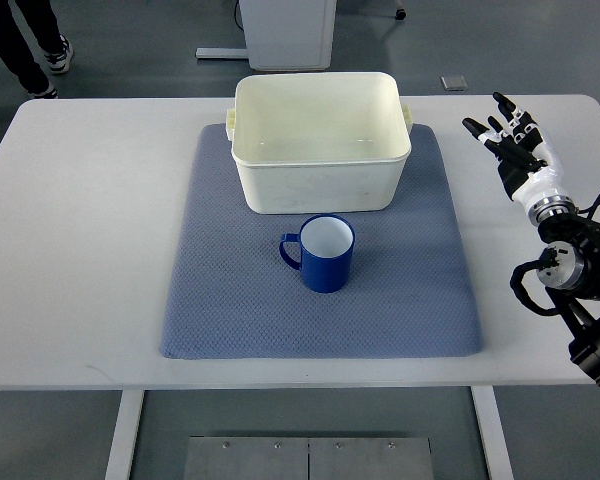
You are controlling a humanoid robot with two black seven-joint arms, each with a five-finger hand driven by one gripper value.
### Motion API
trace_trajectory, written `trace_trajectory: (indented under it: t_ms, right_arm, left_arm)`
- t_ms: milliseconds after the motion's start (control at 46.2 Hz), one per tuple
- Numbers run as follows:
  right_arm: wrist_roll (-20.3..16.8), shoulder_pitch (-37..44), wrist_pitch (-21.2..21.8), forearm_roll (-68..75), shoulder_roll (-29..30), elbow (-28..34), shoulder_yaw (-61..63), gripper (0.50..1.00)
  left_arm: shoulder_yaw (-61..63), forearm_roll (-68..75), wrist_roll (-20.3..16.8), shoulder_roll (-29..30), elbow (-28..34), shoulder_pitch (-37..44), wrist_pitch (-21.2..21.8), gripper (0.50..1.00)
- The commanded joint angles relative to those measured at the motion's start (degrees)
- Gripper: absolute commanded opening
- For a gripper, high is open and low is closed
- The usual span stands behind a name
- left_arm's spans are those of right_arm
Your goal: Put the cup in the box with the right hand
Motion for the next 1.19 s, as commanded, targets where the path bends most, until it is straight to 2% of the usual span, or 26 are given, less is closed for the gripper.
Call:
trace_trajectory:
  t_ms: [0, 1168]
  right_arm:
    - [0.0, 0.0, 0.0, 0.0, 0.0, -0.1, 0.0, 1.0]
    - [-0.2, 0.3, 0.2, 0.2, 0.0, -0.2, 0.0, 1.0]
  left_arm:
    - [0.0, 0.1, 0.0, 0.0, 0.0, 0.0, 0.0, 1.0]
    - [-0.1, 0.0, 0.0, 0.0, 0.0, 0.3, 0.0, 1.0]
